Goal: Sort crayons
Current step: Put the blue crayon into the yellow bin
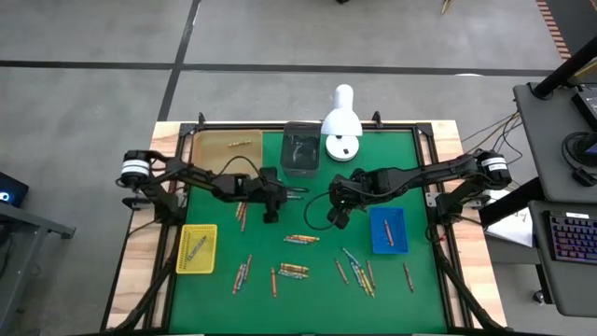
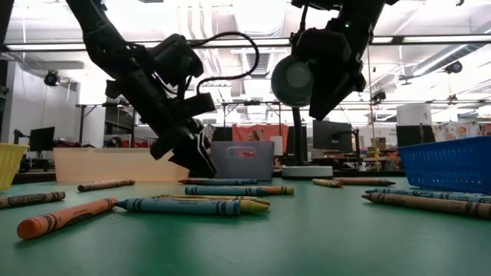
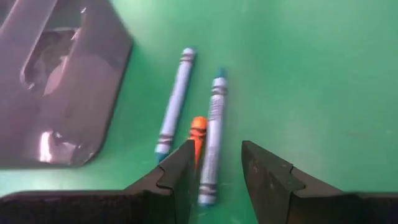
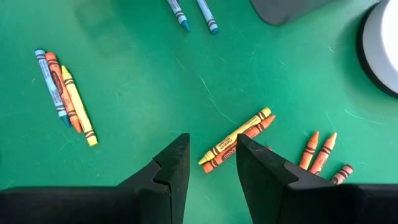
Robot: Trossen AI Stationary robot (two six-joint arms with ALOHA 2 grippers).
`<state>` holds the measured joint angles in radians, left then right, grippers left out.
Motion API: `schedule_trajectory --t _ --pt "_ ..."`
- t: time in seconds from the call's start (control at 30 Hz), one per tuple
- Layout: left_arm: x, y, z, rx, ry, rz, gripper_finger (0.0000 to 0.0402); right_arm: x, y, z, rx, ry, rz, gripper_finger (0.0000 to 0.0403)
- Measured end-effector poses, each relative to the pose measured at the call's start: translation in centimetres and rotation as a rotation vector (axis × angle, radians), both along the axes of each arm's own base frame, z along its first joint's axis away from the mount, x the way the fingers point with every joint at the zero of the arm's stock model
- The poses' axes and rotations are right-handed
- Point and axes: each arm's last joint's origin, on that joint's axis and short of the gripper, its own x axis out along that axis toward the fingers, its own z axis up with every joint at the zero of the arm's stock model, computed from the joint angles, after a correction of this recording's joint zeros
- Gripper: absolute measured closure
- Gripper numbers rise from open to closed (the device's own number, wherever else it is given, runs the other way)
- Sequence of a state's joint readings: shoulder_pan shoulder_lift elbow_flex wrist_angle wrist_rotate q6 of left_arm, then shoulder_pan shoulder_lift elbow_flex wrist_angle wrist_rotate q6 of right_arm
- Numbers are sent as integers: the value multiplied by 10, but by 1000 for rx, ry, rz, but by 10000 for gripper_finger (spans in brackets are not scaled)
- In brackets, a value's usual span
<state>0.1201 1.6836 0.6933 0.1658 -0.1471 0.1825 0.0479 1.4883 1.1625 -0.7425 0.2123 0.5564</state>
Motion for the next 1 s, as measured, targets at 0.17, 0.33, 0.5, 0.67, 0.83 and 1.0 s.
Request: schedule_trajectory --t 0.17,0.33,0.5,0.67,0.83,1.0 --pt "-1 4 -7 -5 29 11 287 0 0 0 0 0 0 284" --pt "0 2 -7 -45 29 -23 287 0 0 0 0 0 0 284" --pt "-1 1 -8 -70 33 -38 287 0 0 0 0 0 0 284" --pt "-1 1 -8 -69 36 -44 287 0 0 0 0 0 0 284" --pt "-2 1 -9 -77 43 -41 301 0 0 0 0 0 0 284" --pt "-3 0 -10 -82 57 -44 354 0 0 0 0 0 0 284"
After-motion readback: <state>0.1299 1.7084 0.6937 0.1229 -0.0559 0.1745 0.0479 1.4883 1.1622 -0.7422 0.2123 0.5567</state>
